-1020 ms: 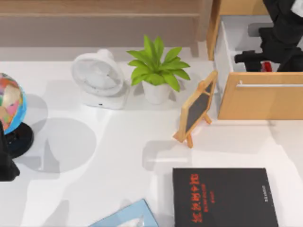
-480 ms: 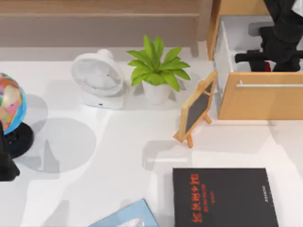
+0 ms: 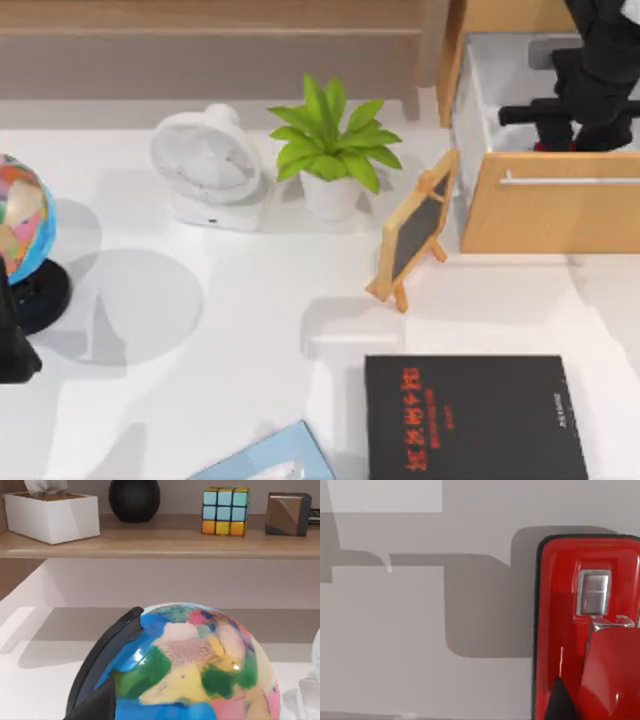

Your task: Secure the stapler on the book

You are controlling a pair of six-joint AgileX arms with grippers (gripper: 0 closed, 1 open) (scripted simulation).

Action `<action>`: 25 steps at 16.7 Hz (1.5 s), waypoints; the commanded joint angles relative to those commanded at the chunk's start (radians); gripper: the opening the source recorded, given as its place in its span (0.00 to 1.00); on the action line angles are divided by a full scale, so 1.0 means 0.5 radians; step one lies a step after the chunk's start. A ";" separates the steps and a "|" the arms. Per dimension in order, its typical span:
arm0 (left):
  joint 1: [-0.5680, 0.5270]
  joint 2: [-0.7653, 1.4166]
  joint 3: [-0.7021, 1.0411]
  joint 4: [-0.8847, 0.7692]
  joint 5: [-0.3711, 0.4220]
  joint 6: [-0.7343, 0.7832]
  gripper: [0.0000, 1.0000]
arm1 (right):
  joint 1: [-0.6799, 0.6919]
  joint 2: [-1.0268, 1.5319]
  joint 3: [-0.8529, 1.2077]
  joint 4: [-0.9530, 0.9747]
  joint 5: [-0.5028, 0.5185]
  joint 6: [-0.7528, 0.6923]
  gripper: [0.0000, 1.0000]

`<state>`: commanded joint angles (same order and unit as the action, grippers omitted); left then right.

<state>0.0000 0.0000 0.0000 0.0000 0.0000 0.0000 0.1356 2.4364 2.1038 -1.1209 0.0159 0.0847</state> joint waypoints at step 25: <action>0.000 0.000 0.000 0.000 0.000 0.000 1.00 | 1.076 -1.581 -1.756 0.285 0.133 1.226 0.00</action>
<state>0.0000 0.0000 0.0000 0.0000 0.0000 0.0000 0.6737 1.6461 1.2260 -0.9782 0.0826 0.6974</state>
